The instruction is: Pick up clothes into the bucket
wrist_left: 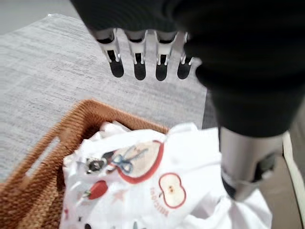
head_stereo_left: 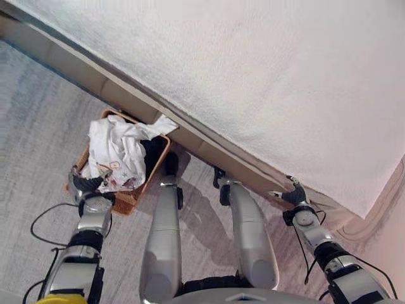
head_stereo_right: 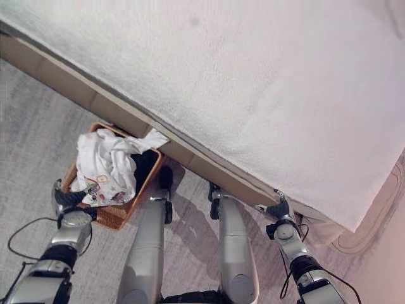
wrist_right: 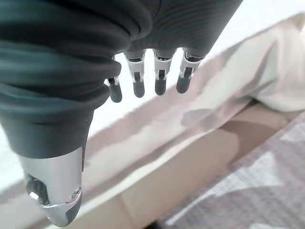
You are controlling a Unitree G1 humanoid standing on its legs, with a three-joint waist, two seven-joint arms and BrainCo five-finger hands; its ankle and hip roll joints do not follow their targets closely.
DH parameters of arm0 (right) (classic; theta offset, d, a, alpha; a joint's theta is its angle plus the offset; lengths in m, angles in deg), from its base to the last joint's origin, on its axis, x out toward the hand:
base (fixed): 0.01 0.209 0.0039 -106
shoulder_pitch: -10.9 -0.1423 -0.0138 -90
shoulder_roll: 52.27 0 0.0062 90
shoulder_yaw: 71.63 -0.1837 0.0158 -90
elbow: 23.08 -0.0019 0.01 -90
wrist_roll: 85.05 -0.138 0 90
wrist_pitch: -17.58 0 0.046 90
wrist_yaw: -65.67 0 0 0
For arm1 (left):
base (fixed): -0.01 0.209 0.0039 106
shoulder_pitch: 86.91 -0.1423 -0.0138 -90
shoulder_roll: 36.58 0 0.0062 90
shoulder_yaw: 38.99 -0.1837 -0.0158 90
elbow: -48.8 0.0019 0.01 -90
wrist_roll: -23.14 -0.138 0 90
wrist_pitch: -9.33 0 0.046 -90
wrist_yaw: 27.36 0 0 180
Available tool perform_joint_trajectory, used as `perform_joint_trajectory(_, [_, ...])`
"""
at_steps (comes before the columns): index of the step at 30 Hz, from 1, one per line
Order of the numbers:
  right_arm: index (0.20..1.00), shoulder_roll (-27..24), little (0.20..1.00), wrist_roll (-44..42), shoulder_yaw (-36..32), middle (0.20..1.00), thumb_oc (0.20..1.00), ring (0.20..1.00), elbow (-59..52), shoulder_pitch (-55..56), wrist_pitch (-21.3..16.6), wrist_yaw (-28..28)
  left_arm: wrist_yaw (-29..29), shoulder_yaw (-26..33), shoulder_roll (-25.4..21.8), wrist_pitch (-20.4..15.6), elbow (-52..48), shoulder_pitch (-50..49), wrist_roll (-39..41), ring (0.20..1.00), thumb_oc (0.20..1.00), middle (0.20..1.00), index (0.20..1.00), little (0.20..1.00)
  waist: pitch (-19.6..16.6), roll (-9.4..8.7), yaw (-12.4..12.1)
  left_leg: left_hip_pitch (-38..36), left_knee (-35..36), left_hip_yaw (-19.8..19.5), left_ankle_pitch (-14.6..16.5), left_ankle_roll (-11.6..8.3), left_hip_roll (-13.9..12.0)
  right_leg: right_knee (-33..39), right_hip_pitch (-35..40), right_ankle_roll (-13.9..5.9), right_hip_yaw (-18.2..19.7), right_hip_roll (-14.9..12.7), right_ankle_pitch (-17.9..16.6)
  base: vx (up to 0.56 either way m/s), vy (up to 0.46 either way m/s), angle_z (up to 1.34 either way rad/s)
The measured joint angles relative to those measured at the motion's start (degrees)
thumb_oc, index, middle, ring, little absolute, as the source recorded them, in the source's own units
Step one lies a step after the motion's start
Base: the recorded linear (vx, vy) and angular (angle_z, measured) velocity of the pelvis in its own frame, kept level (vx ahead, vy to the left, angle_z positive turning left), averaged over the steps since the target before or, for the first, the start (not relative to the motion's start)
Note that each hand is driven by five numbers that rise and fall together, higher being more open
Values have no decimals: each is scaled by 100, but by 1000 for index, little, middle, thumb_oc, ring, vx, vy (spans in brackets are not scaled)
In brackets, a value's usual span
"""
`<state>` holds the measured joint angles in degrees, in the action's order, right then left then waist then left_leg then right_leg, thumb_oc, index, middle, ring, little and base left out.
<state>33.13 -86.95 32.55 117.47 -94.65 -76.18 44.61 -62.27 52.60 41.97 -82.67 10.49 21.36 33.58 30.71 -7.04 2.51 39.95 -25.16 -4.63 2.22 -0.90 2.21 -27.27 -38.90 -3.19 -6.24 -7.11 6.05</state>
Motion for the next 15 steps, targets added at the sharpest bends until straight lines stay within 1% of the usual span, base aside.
perform_joint_trajectory(1, [1000,10,1000,0,0,1000,1000,1000,24,21,0,1,37,1,50,-31,14,-40,106,1000,1000,1000,1000,1000,1,1,-33,-141,89,40,-112,-10,6,30,112,2,0,4,-79,-31,-10,-1])
perform_joint_trajectory(4, [1000,53,1000,0,-1,1000,1000,1000,53,65,2,18,353,59,208,-370,-32,-323,699,1000,1000,1000,1000,1000,-4,15,-92,-711,404,54,-111,0,11,228,618,3,20,-20,-64,77,-37,-1])
perform_joint_trajectory(5, [1000,63,1000,2,-10,1000,1000,1000,54,102,2,61,633,267,369,-523,-69,-480,1046,1000,1000,1000,1000,1000,-2,23,-116,-1066,623,71,-118,-15,10,366,921,-3,27,-27,-52,108,-29,-2])
perform_joint_trajectory(6, [1000,70,1000,3,-24,1000,1000,1000,80,153,3,80,768,263,440,-546,-48,-553,1178,1000,1000,1000,1000,1000,-6,49,-149,-1294,763,77,-144,-34,11,458,1121,-14,26,-26,-60,114,-39,-1])
perform_joint_trajectory(7, [1000,56,1000,8,-80,1000,1000,1000,111,326,2,103,988,228,593,-596,-46,-672,1300,1000,1000,1000,1000,1000,-64,159,-198,-1663,961,74,-178,-28,7,598,1475,-21,16,-25,-63,127,-46,3])
perform_joint_trajectory(9, [1000,100,1000,19,-198,1000,1000,1000,208,453,13,166,1153,185,722,-629,-42,-851,1299,1000,1000,1000,1000,1000,-196,277,-205,-1992,1193,60,-228,-33,10,737,1772,-36,-20,-27,-70,125,-82,8])
perform_joint_trajectory(10, [1000,110,1000,30,-255,1000,1000,1000,277,588,15,184,1231,189,864,-645,-39,-983,1285,1000,1000,1000,1000,1000,-407,405,-203,-2163,1360,34,-259,-43,11,809,1909,-52,-54,-29,-72,121,-130,9])
perform_joint_trajectory(11, [1000,117,1000,39,-253,1000,1000,1000,354,643,18,189,1246,176,941,-663,-39,-1046,1281,1000,1000,1000,1000,1000,-516,490,-204,-2271,1469,12,-314,-66,6,866,2000,-47,-66,-29,-81,142,-109,12])
perform_joint_trajectory(12, [1000,132,1000,86,-254,1000,1000,1000,426,752,29,189,1246,168,1091,-726,-40,-1129,1275,1000,1000,1000,1000,1000,-693,615,-194,-2451,1618,-29,-352,-75,-4,935,2163,-51,-114,-20,-74,133,-117,10])
perform_joint_trajectory(14, [1000,193,1000,139,-252,1000,1000,1000,559,874,30,195,1288,116,1239,-788,135,-1212,1238,1000,1000,1000,1000,1000,-909,726,-192,-2754,1839,-50,-449,-54,-27,1068,2437,-53,-169,-2,-72,94,-68,9])
perform_joint_trajectory(15, [1000,210,1000,215,-252,1000,1000,1000,646,964,28,202,1372,77,1324,-798,302,-1313,1169,1000,1000,1000,1000,1000,-1106,791,-186,-2921,1939,-61,-451,-55,-56,1150,2592,-57,-216,15,-46,99,-69,3])
